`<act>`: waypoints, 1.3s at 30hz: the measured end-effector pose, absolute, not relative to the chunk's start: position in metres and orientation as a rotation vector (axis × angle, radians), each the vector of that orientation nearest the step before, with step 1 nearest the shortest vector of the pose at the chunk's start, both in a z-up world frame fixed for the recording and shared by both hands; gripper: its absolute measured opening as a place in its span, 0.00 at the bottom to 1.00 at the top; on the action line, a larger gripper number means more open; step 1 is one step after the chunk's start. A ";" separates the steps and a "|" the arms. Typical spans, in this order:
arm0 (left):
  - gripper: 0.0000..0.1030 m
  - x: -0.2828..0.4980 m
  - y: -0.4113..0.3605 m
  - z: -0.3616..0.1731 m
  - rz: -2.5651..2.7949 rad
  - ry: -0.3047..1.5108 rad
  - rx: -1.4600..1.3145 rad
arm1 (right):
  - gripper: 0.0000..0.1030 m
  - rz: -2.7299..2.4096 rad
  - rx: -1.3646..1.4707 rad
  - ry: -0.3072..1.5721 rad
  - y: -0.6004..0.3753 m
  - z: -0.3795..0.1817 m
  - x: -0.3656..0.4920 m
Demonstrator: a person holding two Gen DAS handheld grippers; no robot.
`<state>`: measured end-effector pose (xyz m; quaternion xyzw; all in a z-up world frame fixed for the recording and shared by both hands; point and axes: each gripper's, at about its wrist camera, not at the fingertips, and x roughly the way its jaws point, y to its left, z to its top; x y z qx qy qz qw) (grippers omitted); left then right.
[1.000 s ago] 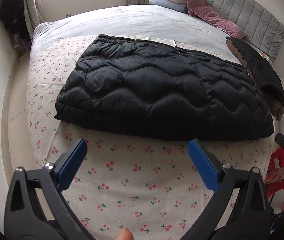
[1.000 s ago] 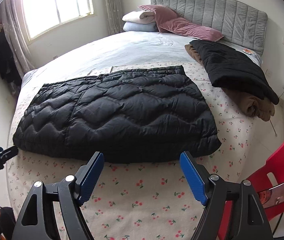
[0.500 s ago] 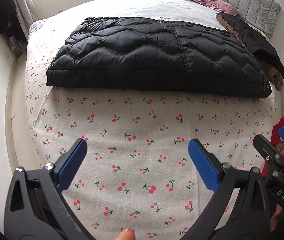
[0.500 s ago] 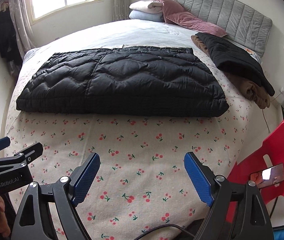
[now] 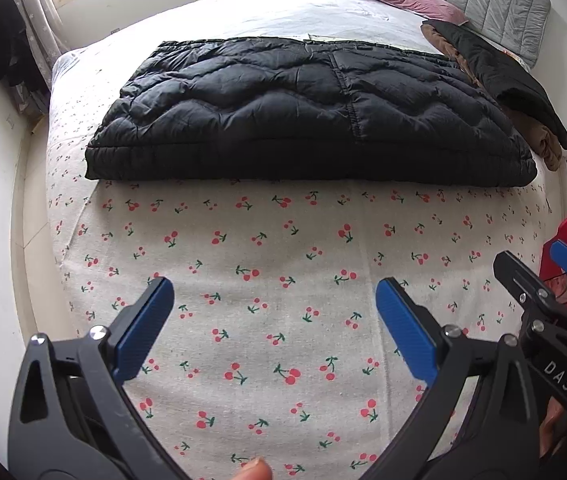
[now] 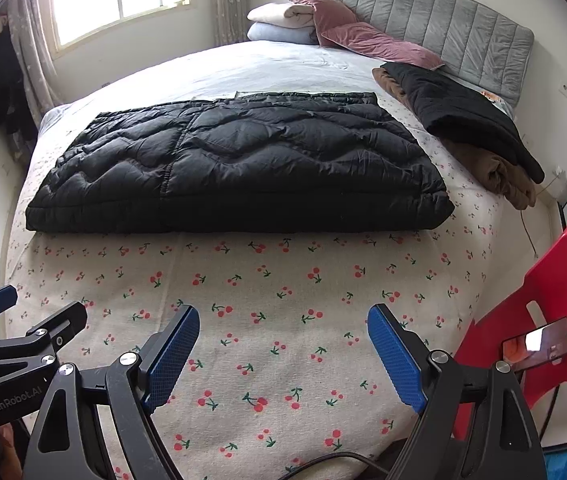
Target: Fold large clothes
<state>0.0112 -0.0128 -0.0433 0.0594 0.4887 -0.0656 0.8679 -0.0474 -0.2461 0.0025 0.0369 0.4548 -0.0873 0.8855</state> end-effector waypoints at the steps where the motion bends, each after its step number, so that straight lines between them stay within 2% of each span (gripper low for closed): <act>1: 0.98 0.011 -0.014 -0.044 -0.139 1.024 0.125 | 0.85 -0.182 0.078 0.947 -0.246 0.002 -0.047; 39: 0.98 0.012 -0.023 -0.051 -0.157 1.049 0.158 | 0.85 -0.190 0.106 0.966 -0.251 -0.003 -0.043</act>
